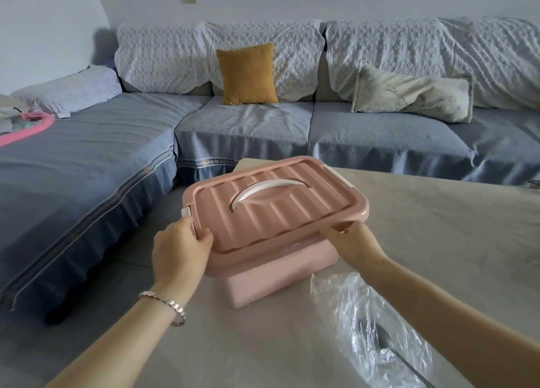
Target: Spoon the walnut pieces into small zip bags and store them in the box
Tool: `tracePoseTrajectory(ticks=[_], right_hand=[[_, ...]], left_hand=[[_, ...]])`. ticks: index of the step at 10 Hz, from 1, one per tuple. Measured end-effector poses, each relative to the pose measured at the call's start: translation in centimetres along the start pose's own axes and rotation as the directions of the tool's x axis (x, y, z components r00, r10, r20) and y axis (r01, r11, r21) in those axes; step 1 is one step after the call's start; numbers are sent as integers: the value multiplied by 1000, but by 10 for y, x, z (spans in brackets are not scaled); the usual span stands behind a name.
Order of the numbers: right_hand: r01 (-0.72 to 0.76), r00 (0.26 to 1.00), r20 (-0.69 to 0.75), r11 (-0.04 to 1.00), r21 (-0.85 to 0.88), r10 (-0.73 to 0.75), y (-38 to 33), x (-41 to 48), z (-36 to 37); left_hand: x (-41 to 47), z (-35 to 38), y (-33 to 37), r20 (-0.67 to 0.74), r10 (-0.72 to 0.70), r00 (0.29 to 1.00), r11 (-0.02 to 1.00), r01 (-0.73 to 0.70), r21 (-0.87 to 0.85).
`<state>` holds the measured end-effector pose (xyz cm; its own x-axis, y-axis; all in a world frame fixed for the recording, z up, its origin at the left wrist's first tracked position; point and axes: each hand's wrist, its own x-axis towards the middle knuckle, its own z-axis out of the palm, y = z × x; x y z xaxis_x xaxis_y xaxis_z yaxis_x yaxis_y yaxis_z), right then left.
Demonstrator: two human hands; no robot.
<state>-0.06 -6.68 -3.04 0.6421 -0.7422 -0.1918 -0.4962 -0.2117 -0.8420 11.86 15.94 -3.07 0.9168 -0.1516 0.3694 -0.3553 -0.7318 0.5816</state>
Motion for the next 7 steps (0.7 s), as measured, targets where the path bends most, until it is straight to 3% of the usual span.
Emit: tracePoseTrajectory(ticks=[2,4,5,6,7], right_hand=[[141,989,-28,985,-103,-145,-8,12,14],[149,988,2,967,-207,-152,-26,56,29],[184,980,109,961,-208,-165,-26,64,20],[231,960,219,936,-266,-175,-13,63,-1],[261,950,260,893,-367,-170,-1,50,-27]], left_hand=[[-3,-4,-5,134,86,987,996,-81,-49],[11,5,-2,99,132,986,989,-124,-82],[15,11,0,96,125,988,992,-124,-10],[10,14,6,101,213,972,947,-230,222],[-1,17,31,156,382,911,877,-410,250]])
